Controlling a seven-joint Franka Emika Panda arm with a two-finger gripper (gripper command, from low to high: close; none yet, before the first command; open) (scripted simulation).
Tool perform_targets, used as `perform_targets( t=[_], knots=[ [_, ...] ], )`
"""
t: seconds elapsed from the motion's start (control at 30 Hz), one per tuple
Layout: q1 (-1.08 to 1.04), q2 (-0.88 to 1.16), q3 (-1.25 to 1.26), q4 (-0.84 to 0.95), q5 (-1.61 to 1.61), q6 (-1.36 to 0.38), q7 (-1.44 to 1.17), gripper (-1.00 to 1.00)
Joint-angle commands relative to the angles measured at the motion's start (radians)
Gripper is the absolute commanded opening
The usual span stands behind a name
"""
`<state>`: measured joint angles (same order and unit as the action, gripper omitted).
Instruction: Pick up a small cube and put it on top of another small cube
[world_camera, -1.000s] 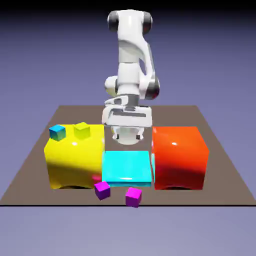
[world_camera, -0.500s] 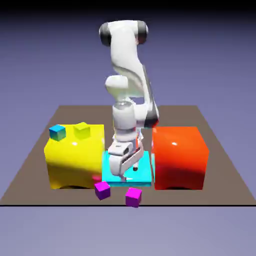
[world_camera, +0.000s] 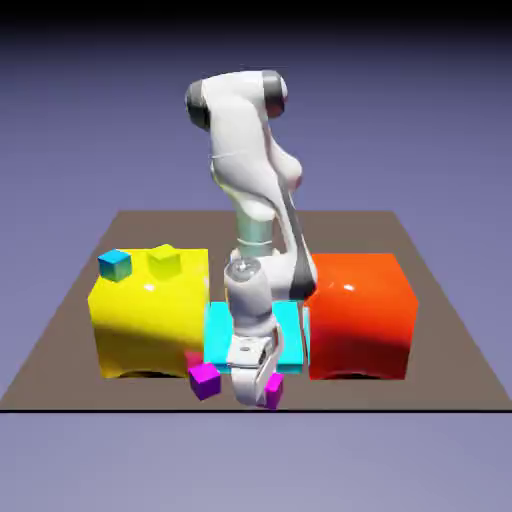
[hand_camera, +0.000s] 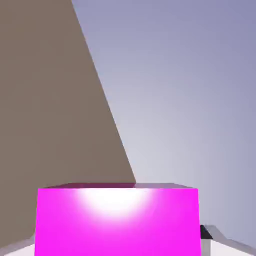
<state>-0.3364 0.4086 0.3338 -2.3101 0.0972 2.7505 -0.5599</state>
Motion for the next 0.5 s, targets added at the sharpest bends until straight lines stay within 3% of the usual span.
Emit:
perform_targets(
  t=[0.0,0.47],
  knots=[
    [-0.013,-0.036,0.012,-0.01,0.009,-0.026,-0.005,-1.0],
    [0.121,-0.433,-0.448,-0.009,-0.188,-0.333,0.449,-1.0]
  ],
)
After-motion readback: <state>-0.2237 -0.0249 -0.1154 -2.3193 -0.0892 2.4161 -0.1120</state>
